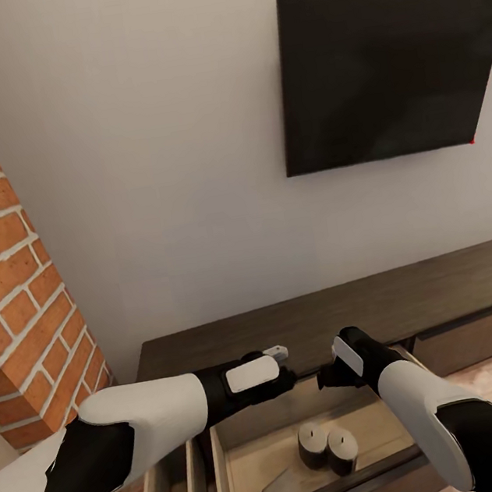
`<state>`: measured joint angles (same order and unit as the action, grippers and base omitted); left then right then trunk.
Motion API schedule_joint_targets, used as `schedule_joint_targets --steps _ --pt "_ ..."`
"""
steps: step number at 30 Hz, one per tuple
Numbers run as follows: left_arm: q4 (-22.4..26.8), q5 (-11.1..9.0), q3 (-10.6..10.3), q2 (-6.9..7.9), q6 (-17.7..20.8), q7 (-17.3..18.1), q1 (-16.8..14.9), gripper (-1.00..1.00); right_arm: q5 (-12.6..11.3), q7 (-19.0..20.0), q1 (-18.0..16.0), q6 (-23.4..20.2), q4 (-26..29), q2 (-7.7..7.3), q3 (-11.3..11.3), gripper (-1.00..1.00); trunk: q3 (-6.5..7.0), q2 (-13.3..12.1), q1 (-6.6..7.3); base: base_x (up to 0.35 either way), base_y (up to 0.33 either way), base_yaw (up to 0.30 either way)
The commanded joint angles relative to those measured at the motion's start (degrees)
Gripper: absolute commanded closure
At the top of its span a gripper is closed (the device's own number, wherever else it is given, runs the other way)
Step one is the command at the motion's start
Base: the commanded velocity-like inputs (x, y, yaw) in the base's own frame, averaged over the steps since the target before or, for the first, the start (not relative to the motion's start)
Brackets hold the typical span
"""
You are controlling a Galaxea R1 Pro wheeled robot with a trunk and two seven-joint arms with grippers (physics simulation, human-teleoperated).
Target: Place each of the two pumpkins and all three candles from the living room inside a cabinet in the living room (use any cabinet), then make sure every cabinet is closed, and position the cauldron so it is next to a table in the living room.
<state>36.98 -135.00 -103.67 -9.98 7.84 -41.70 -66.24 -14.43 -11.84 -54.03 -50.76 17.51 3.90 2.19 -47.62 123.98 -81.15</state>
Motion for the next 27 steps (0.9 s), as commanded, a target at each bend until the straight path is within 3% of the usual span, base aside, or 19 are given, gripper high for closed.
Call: schedule_joint_targets --steps 1,15,27 --pt "0.04 0.0 -0.22 -0.01 0.1 -0.36 -0.08 -1.0 -0.55 -0.51 -0.02 -0.17 0.07 0.0 0.24 -1.0 0.12 -0.39 0.23 0.0 0.0 0.0" --pt "-1.82 0.0 -0.22 0.18 -1.5 -1.89 -0.08 -1.0 -0.08 -0.95 -0.02 4.2 0.1 0.15 0.95 -1.0 2.64 -6.0 3.31 0.0 0.0 0.0" --pt "-2.11 0.0 -0.22 0.99 -1.52 -1.78 -0.09 -1.0 -0.08 -0.68 -0.02 5.09 0.12 0.02 0.97 -1.0 4.79 -10.82 5.94 0.0 0.0 0.0"
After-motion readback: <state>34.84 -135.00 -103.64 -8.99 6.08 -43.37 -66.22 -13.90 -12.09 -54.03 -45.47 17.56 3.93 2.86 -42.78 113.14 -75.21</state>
